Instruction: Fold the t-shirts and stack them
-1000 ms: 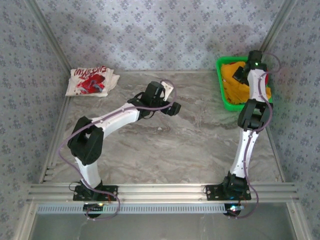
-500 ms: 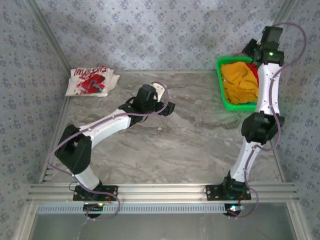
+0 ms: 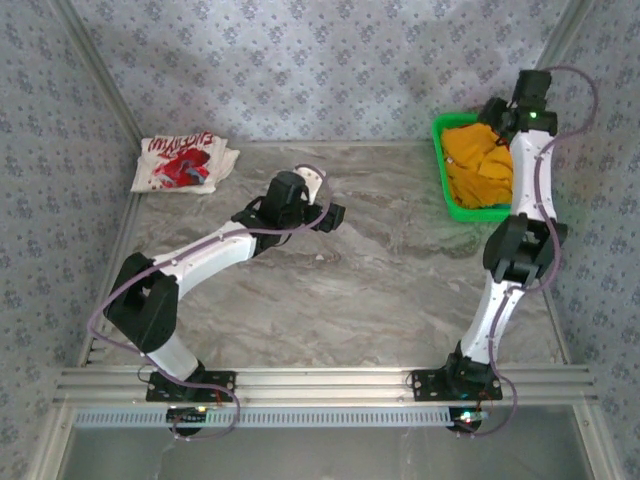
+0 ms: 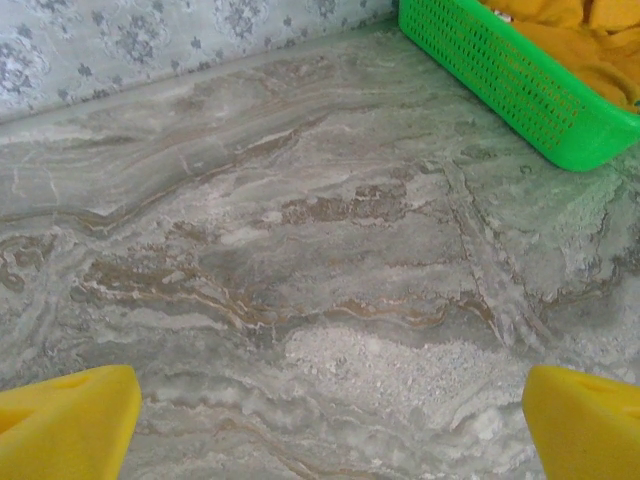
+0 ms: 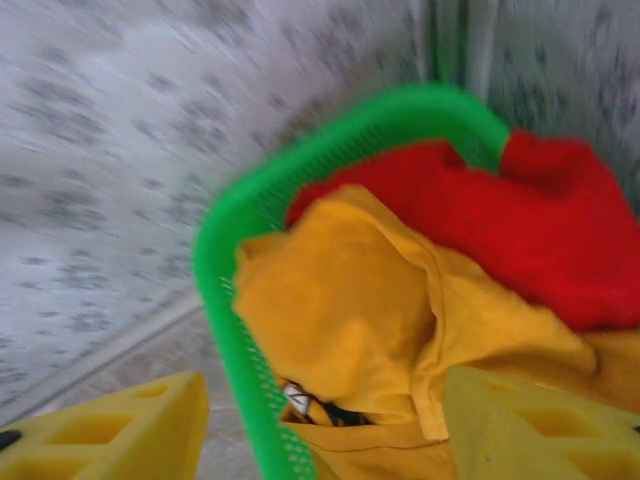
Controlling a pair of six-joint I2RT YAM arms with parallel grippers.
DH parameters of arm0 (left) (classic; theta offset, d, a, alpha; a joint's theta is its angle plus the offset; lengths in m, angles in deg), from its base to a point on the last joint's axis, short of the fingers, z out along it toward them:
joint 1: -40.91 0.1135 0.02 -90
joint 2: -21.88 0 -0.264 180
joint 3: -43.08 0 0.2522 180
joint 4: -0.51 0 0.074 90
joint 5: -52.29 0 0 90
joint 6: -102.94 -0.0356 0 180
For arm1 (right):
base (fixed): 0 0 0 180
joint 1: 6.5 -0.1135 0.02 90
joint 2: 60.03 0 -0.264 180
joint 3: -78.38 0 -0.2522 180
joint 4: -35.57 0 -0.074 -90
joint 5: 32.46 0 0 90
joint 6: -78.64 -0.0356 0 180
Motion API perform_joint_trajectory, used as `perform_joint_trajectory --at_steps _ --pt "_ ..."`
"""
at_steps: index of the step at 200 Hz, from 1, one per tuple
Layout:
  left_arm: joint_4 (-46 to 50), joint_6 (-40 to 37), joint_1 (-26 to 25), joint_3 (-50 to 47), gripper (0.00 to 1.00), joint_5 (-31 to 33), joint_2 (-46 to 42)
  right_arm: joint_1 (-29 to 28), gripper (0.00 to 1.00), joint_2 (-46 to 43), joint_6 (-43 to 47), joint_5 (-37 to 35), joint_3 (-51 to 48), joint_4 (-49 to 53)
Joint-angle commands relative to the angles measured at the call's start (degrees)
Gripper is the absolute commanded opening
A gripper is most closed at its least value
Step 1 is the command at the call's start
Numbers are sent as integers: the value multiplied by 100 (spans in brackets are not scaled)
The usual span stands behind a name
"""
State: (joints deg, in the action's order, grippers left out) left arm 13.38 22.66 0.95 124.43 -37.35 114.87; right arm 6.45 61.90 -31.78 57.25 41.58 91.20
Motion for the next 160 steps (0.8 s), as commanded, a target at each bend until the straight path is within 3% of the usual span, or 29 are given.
perform_joint_trajectory --at_steps 1,30,44,62,77,107,124,160 --pt "-219 9 9 -97 98 -192 -186 85 71 414 -159 -52 3 265" --pt "-308 -1 15 -191 98 -204 -138 221 73 958 -355 -128 113 111" --pt "-323 -13 9 -203 98 -266 -84 251 81 1343 -384 -53 449 263" --pt "-333 21 13 -193 98 -282 6 252 80 1922 -423 32 1013 513" --pt "-312 39 6 -152 98 -278 68 252 69 2293 -529 139 1390 603" --pt "-228 40 12 -86 98 -283 80 226 20 2401 -740 406 1656 548" --pt "-163 39 13 -72 98 -285 79 178 1 2195 -762 426 1680 524" --pt "-199 57 7 -120 98 -285 79 -2 0 1349 -588 446 1627 559"
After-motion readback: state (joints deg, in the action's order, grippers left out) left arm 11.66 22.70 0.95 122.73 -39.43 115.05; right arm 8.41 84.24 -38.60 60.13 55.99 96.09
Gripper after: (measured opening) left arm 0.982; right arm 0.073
